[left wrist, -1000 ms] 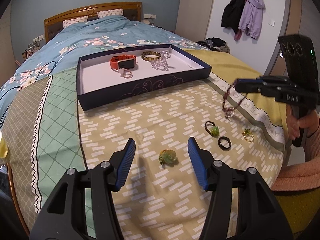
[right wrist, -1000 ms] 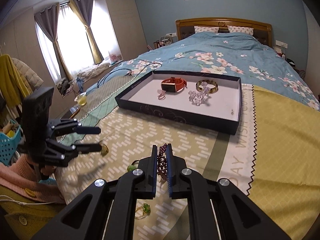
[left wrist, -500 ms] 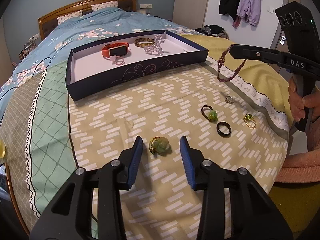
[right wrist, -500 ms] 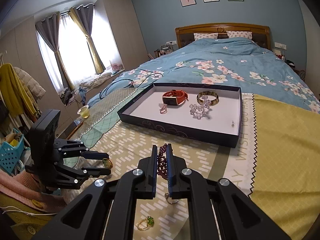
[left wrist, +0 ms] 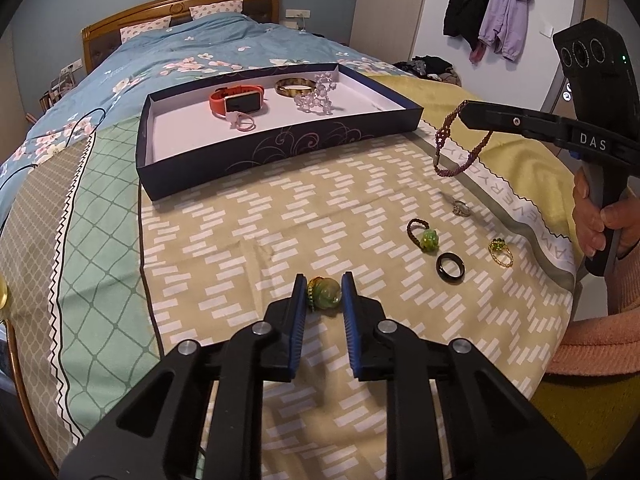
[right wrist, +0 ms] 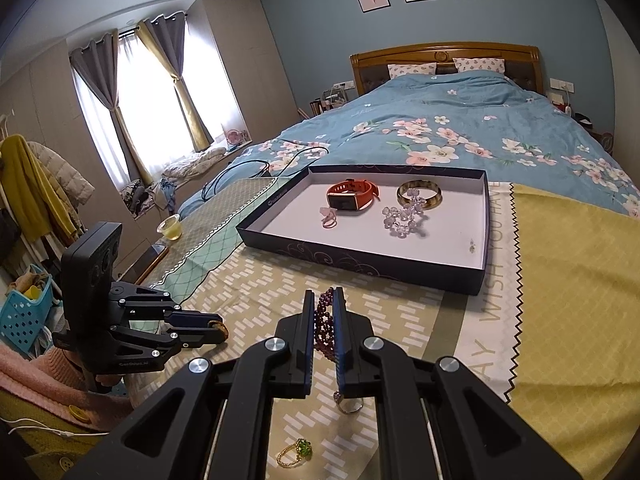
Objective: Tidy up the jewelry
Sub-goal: 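Grasp the black rubber ring with the left tool while the right tool holds the red bracelet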
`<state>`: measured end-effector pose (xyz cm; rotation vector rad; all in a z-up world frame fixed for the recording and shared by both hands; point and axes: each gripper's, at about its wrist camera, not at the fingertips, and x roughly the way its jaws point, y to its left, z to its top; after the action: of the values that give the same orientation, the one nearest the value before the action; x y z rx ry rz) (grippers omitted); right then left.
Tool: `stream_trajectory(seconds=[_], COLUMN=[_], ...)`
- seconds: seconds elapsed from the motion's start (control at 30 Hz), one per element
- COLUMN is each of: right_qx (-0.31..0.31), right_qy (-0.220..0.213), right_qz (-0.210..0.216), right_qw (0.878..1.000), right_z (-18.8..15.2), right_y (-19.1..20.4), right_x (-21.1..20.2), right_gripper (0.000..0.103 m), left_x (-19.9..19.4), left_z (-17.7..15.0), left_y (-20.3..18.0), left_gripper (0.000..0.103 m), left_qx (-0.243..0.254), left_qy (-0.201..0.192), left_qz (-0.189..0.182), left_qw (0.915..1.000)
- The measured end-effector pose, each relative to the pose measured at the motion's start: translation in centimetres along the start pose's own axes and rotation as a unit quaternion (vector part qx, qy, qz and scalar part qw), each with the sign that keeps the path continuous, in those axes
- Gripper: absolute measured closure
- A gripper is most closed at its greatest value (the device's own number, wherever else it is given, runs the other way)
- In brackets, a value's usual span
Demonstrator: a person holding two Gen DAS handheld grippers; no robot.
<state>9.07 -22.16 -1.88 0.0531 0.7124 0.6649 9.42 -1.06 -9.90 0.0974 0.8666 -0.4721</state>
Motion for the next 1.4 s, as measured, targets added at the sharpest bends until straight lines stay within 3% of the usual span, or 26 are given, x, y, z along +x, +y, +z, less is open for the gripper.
stream_trajectory(seconds=[0.27, 0.37, 0.67, 0.83, 1.07, 1.17, 1.3, 1.4], right_qx=[0.006, 0.007, 0.011, 0.013, 0.015, 0.016, 0.014, 0.014], right_qy=[0.001, 0.0, 0.0, 0.0, 0.002, 0.001, 0.0, -0.001], right_qz=[0.0, 0.001, 0.001, 0.003, 0.006, 0.006, 0.007, 0.008], right_qw=[1.0, 1.0, 1.0, 1.0, 1.0, 1.0, 1.0, 1.0], right_z=[-0.2, -0.2, -0.2, -0.2, -0.4, -0.4, -0.3, -0.2], right_y=[-0.3, -0.3, -0.6, -0.7, -0.8, -0.9, -1.0, -1.2], right_x=[0.2, 0.1, 0.1, 0.2, 0.3, 0.3, 0.3, 0.4], right_gripper=[0.096, 0.096, 0.096, 0.096, 0.096, 0.096, 0.096, 0.096], left_x=[-0.1, 0.1, -1.0, -1.0, 1.0, 2.3, 2.6, 2.6], left_z=[0.3, 0.4, 0.7, 1.2, 1.2, 1.0, 1.0, 1.0], left_y=[0.2, 0.2, -1.0, -3.2, -6.5, -7.3, -7.8, -7.5], left_gripper=[0.084, 0.073, 0.065, 0.065, 0.066, 0.07, 0.079, 0.081], left_qx=[-0.003, -0.001, 0.018, 0.05, 0.082, 0.089, 0.092, 0.085], left_qy=[-0.005, 0.0, -0.028, -0.033, -0.004, 0.016, 0.019, 0.019], left_qz=[0.002, 0.006, -0.001, -0.031, -0.084, -0.082, -0.082, -0.085], left_qw=[1.0, 1.0, 0.9994, 0.9977, 0.993, 0.9925, 0.9922, 0.9925])
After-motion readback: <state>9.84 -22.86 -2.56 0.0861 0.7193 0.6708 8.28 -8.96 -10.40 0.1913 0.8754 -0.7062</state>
